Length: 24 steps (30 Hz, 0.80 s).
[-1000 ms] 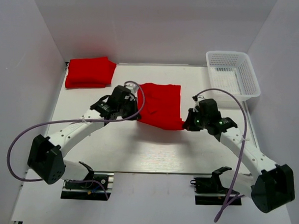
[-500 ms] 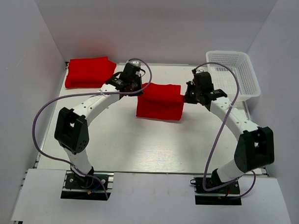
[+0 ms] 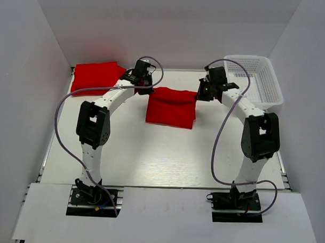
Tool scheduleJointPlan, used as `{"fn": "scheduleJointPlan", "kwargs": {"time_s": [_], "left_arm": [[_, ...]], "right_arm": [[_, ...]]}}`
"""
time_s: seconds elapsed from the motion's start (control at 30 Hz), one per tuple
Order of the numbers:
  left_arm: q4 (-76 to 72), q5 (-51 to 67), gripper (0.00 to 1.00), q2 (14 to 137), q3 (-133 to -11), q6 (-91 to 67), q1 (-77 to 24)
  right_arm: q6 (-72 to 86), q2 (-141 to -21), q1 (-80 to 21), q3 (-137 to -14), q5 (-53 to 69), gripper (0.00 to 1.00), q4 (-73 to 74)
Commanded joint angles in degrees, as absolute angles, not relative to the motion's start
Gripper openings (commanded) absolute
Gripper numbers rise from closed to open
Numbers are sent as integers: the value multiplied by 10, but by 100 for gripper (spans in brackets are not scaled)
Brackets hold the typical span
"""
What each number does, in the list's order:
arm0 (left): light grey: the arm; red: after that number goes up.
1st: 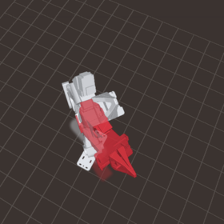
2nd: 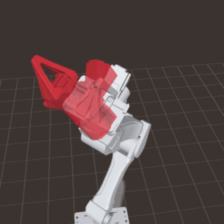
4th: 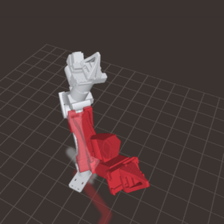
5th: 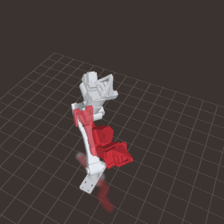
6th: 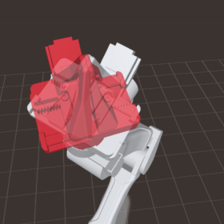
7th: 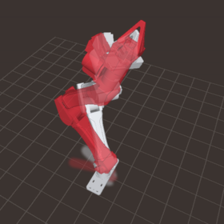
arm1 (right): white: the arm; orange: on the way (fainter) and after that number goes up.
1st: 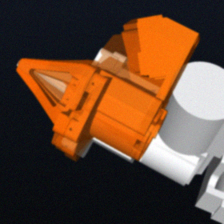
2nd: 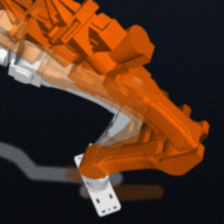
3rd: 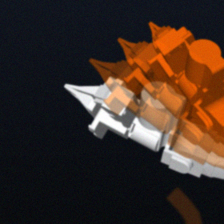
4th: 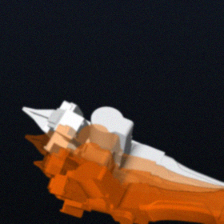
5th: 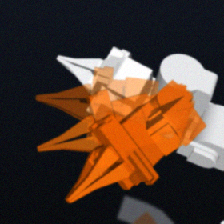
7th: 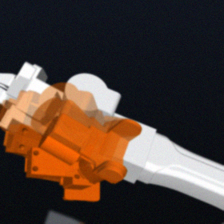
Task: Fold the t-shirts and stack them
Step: Fold the long partially folded tshirt into a neat square
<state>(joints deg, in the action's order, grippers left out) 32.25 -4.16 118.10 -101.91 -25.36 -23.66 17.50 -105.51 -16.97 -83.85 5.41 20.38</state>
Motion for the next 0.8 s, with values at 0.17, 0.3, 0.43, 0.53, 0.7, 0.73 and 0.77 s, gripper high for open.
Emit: {"fn": "scheduleJointPlan", "kwargs": {"time_s": [0.17,0.3,0.43,0.53,0.7,0.73,0.77], "left_arm": [[241,25,14,1252,-1104,-216,-197],[243,62,99,1313,-1192,-200,-186],[277,74,100,1339,-1275,-189,-172],[258,81,100,1295,-1211,-173,-167],[215,93,100,1216,-1091,-138,-167],[215,100,100,1210,-1071,-132,-167],[215,110,100,1210,-1071,-114,-167]], "right_arm": [[174,-1164,-131,-965,61,3,219],[175,-1223,-122,-1048,80,84,193],[154,-1260,-120,-1139,120,90,201],[137,-1224,-121,-1118,131,90,197],[119,-1119,-121,-929,151,90,140],[118,-1094,-122,-915,151,90,141],[113,-1089,-121,-903,151,90,142]]}}
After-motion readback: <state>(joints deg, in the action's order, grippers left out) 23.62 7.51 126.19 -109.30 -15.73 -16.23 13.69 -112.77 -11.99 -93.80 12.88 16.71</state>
